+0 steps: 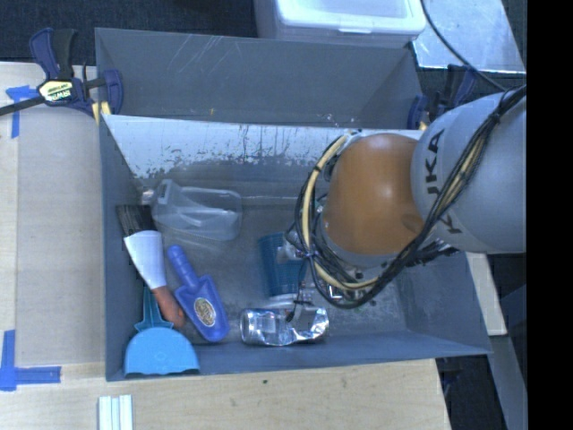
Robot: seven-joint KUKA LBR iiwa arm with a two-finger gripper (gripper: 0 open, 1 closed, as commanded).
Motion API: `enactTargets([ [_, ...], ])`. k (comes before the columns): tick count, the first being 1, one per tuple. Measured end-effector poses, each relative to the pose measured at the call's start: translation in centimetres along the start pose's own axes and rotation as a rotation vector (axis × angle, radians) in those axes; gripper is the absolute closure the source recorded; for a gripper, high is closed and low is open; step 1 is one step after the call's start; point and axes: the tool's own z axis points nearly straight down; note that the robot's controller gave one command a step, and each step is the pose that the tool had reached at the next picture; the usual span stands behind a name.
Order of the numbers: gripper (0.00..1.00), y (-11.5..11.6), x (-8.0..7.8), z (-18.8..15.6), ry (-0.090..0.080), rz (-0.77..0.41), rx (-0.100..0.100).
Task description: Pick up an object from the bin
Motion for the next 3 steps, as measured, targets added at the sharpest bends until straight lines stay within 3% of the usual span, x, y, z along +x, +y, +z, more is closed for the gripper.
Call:
enactTargets([
  [1,0.0,-2.1,-3.9,1.5,-0.023,0.045,0.001],
  [2,0.0,-0.7,-2.8,6.0,-0.018,-0.185,0.0],
  [3,0.0,-2.7,-3.2,6.5,-0.029,-0.176,-0.003],
])
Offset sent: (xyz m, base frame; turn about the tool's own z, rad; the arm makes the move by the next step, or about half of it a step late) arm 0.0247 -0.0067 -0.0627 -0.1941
